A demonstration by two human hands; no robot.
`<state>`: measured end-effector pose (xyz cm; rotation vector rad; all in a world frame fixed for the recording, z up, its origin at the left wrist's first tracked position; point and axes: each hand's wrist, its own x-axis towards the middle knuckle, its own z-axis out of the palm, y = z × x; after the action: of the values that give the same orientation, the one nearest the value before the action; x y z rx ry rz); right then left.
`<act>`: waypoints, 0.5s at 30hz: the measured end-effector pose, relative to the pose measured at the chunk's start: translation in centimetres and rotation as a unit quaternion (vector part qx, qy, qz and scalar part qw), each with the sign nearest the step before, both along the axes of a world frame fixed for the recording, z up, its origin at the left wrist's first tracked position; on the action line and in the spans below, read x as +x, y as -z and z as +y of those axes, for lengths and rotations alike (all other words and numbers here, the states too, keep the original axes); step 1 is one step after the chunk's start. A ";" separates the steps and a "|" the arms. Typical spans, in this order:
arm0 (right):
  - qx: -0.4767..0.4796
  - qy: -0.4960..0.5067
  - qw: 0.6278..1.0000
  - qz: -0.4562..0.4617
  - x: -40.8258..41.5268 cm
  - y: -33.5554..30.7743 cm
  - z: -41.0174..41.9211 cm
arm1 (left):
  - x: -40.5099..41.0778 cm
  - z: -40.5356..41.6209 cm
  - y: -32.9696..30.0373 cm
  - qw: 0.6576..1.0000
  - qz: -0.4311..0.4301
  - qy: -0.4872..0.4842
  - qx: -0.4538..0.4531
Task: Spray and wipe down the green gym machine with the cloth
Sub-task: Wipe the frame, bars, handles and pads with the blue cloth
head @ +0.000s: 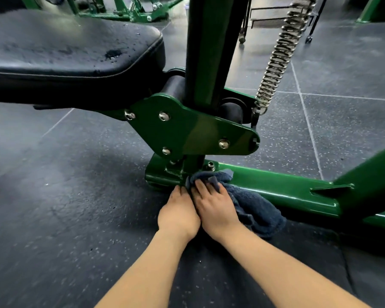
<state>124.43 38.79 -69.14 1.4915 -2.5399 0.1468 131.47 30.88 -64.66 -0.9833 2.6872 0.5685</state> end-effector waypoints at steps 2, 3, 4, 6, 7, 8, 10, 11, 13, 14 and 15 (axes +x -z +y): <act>0.027 -0.025 0.999 0.032 -0.3 0.3 0.4 | -0.1 0.3 0.0 1.000 -0.005 0.002 0.010; 0.037 -0.030 0.998 0.035 -0.5 0.4 0.8 | -0.2 0.5 0.0 1.000 -0.009 0.004 0.015; 0.038 -0.025 0.999 0.031 -0.7 0.5 1.3 | -0.5 0.8 0.1 1.000 -0.009 0.006 0.021; 0.023 0.003 0.999 0.033 -1.4 0.4 2.7 | -1.1 1.6 -0.1 0.999 -0.007 0.024 0.031; 0.013 0.026 0.999 0.037 -1.8 0.2 3.6 | -1.5 2.1 -0.1 0.999 -0.006 0.036 0.033; 0.009 0.055 0.998 0.034 -2.3 -0.1 4.4 | -1.9 2.6 -0.2 0.998 -0.006 0.045 0.036; 0.009 0.111 0.993 0.035 -3.4 -0.5 5.6 | -2.5 3.3 -0.4 0.998 -0.010 0.052 0.040; 0.010 0.130 0.991 0.038 -3.6 -0.6 5.7 | -2.7 3.6 -0.4 0.998 -0.011 0.050 0.040; 0.011 0.142 0.989 0.036 -3.2 -0.7 5.1 | -2.8 3.8 -0.5 0.999 -0.004 0.042 0.035; 0.009 0.135 0.990 0.030 -2.8 -0.6 4.7 | -2.7 3.7 -0.5 0.999 0.002 0.040 0.032; 0.006 0.122 0.992 0.020 -2.5 -0.5 4.3 | -2.5 3.6 -0.5 0.999 0.008 0.040 0.028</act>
<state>121.96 43.05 -68.64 1.1621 -2.6674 0.0651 128.93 34.44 -64.19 -0.8575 2.6942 0.6343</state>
